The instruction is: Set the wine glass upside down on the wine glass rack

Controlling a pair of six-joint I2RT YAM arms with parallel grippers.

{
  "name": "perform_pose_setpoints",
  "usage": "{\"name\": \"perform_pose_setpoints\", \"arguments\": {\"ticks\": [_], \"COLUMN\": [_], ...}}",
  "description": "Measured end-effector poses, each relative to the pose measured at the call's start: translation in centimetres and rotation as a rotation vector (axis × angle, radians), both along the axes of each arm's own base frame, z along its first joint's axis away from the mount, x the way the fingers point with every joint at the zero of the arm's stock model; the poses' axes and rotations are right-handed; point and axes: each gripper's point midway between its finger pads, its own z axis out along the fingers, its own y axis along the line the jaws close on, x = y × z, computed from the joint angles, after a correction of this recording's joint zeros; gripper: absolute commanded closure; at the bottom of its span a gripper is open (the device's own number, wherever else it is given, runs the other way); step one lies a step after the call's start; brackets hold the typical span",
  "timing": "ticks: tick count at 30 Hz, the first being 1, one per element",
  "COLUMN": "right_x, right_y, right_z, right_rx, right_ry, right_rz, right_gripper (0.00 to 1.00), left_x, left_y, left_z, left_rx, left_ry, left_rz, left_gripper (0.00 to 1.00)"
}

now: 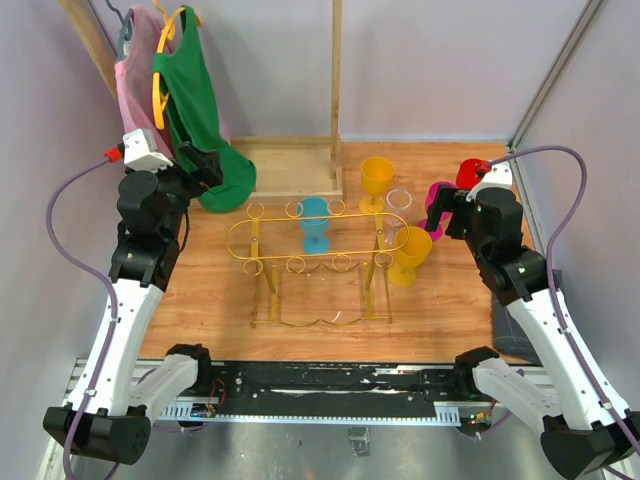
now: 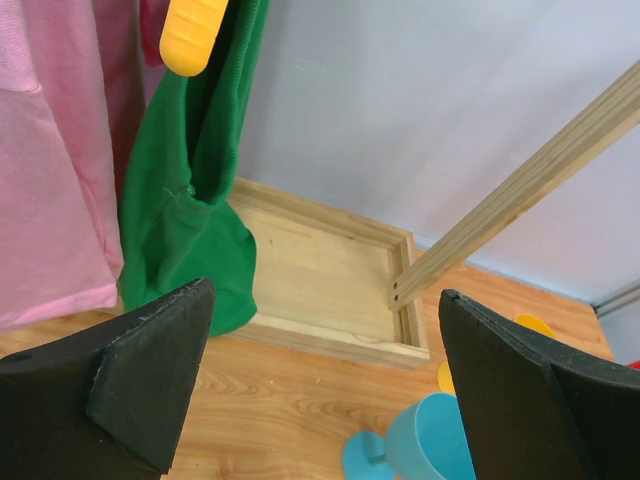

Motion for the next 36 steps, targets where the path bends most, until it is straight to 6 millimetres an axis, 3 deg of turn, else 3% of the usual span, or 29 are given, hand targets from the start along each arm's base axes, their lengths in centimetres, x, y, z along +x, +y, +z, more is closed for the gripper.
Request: {"name": "perform_pose_setpoints", "arguments": {"ticks": [12, 29, 36], "right_x": [-0.7, -0.5, 1.7], "right_y": [0.5, 0.6, -0.4], "right_z": [2.0, 0.7, -0.1], "right_rx": [0.028, -0.023, -0.107], "right_ry": [-0.073, -0.018, 0.080], "right_rz": [0.044, 0.069, -0.012], "right_gripper": [0.02, 0.00, 0.12], "left_x": [0.0, -0.3, -0.4], "left_y": [0.1, -0.9, -1.2], "left_z": [0.0, -0.1, -0.9], "left_rx": [-0.004, -0.024, -0.027], "left_ry": [0.002, -0.001, 0.023], "left_rz": [0.007, -0.048, -0.064], "left_gripper": [0.01, 0.01, 0.01]}}
